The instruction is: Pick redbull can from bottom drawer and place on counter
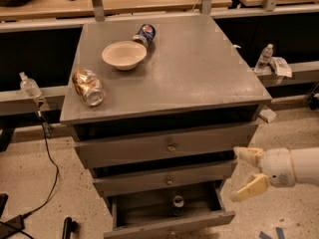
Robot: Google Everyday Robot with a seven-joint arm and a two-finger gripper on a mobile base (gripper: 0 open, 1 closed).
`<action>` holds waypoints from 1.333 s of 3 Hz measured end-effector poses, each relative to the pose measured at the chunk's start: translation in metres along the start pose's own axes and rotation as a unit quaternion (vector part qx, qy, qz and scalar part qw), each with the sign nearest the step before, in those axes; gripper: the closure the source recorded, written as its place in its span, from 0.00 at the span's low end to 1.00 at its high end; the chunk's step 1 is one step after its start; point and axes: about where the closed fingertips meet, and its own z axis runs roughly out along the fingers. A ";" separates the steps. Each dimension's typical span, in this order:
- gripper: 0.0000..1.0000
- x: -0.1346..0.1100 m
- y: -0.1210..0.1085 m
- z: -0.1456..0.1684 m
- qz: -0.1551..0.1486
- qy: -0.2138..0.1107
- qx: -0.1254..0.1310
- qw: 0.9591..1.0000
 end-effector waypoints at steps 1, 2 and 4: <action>0.00 0.023 -0.003 0.016 0.023 -0.009 -0.017 1.000; 0.00 0.020 -0.002 0.015 0.023 -0.008 -0.021 0.999; 0.00 0.120 -0.051 0.042 0.125 -0.025 -0.050 0.991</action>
Offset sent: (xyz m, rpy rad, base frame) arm -0.0019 0.0025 -0.0343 0.0672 0.0794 0.0118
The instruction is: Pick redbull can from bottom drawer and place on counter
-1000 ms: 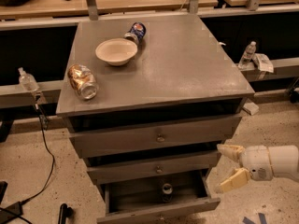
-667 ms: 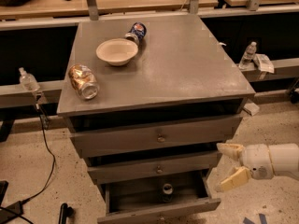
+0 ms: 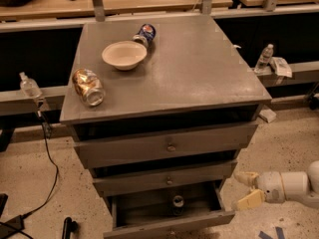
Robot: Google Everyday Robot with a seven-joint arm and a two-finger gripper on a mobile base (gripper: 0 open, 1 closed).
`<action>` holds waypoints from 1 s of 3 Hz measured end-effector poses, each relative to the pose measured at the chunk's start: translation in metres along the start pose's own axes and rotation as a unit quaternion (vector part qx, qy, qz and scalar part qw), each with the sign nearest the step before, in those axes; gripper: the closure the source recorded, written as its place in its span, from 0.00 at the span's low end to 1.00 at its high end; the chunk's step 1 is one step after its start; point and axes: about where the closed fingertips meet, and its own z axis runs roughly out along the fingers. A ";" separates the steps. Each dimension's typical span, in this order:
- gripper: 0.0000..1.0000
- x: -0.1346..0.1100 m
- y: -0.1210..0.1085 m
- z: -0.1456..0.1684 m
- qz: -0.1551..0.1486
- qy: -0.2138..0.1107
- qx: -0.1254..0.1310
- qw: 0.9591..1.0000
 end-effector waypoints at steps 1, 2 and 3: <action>0.00 0.089 -0.043 0.016 0.043 -0.026 -0.038 0.998; 0.00 0.131 -0.056 0.025 0.063 -0.040 -0.070 0.995; 0.00 0.153 -0.058 0.038 0.064 -0.039 -0.100 0.992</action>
Offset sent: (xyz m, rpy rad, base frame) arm -0.0445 -0.0471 -0.1873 0.2447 0.1583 0.0270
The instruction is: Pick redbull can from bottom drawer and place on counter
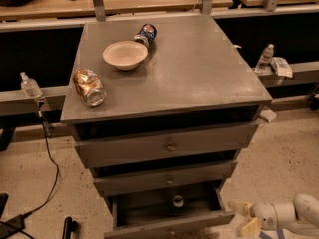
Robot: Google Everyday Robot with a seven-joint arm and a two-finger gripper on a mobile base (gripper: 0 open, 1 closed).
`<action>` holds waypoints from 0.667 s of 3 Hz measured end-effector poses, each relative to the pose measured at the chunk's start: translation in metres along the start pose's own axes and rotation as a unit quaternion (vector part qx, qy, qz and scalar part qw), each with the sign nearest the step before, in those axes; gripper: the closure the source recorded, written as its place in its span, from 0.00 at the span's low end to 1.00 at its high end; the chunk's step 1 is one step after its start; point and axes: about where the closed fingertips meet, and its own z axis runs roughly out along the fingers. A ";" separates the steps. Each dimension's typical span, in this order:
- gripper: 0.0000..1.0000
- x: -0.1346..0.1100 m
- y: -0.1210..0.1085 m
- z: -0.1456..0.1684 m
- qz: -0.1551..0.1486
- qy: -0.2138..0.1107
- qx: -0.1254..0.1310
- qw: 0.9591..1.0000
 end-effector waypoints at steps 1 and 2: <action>0.00 0.000 0.000 0.000 0.000 0.000 0.000 1.000; 0.00 -0.008 0.002 0.029 -0.041 -0.010 -0.014 0.999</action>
Offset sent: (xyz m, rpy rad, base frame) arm 0.0161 0.0729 0.0009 0.0671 -0.2190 0.0723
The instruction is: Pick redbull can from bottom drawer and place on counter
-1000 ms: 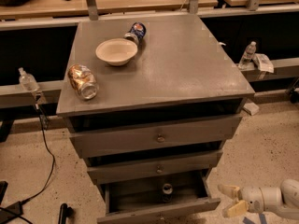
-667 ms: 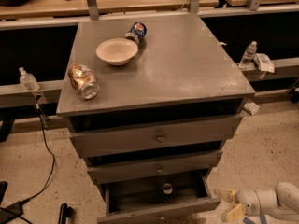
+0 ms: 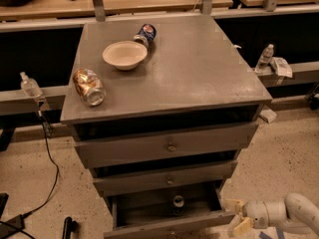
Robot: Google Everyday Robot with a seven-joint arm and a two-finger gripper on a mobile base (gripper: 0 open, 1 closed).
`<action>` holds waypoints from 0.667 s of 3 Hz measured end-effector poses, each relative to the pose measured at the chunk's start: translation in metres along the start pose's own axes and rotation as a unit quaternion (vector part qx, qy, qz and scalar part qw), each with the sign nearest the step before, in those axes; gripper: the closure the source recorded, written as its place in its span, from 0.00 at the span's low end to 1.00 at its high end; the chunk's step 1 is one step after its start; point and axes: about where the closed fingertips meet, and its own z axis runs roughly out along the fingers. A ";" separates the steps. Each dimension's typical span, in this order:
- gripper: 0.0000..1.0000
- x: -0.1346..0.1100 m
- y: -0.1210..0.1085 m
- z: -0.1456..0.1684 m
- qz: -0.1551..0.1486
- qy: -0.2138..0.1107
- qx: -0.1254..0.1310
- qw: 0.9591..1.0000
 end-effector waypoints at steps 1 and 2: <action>0.00 -0.008 0.002 0.042 -0.088 -0.024 0.008 0.996; 0.00 -0.009 0.002 0.067 -0.150 -0.022 0.039 0.988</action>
Offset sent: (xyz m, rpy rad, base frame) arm 0.0150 0.0919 -0.0110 -0.1101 -0.4801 -0.0486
